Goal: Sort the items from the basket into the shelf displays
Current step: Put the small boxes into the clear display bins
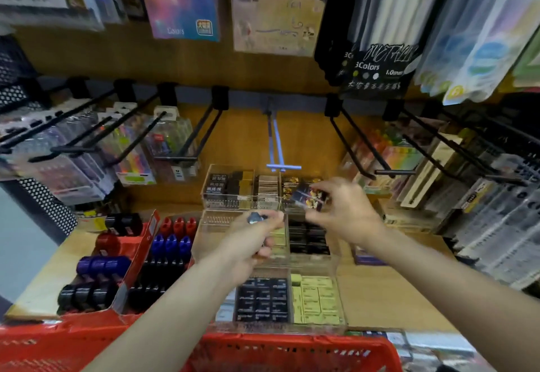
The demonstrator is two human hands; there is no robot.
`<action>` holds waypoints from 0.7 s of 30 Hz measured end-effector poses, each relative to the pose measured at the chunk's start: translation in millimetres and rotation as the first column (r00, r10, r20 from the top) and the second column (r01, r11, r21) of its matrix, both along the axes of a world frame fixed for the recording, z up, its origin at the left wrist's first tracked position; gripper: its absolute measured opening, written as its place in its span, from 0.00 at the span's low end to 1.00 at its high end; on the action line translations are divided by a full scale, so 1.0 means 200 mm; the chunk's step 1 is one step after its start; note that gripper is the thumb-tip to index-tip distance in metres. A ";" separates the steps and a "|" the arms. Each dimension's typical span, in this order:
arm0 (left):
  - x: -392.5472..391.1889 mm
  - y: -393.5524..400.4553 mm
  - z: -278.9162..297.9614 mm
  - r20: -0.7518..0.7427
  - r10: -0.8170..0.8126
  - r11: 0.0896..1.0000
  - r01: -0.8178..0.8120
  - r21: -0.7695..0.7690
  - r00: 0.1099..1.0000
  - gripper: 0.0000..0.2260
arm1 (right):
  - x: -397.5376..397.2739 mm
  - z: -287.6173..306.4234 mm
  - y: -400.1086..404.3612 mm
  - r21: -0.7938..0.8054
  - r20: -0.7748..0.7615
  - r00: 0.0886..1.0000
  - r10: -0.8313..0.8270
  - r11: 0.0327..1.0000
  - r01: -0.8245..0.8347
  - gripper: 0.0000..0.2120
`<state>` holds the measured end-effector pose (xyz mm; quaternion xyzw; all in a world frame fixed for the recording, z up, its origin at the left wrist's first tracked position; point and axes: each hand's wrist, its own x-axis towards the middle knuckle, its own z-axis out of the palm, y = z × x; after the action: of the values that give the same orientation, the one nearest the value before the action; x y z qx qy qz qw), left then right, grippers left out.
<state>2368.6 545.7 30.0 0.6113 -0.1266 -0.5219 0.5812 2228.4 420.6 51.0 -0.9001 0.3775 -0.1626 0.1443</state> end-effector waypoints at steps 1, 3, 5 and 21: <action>0.03 -0.03 -0.01 0.050 0.046 0.999 -0.046 0.006 0.998 0.08 | 0.04 0.00 -0.07 0.045 -0.021 0.999 -0.037 0.998 0.038 0.29; 0.10 -0.07 -0.04 0.219 0.123 0.992 -0.122 -0.015 0.968 0.06 | 0.13 -0.02 -0.19 0.153 -0.095 0.990 -0.106 0.981 0.120 0.28; 0.17 -0.10 -0.08 0.531 0.127 0.991 -0.127 -0.036 0.838 0.06 | 0.22 -0.05 -0.28 0.181 -0.219 0.968 -0.125 0.969 0.166 0.25; 0.25 -0.23 -0.23 0.945 -0.285 0.945 0.209 0.250 0.159 0.24 | 0.37 -0.17 -0.43 0.143 -0.237 0.971 -0.030 0.988 0.065 0.18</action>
<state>2418.3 500.2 -15.9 0.7899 -0.5446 -0.1112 0.2591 2303.1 334.0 17.2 -0.8903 0.4245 -0.0302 0.1619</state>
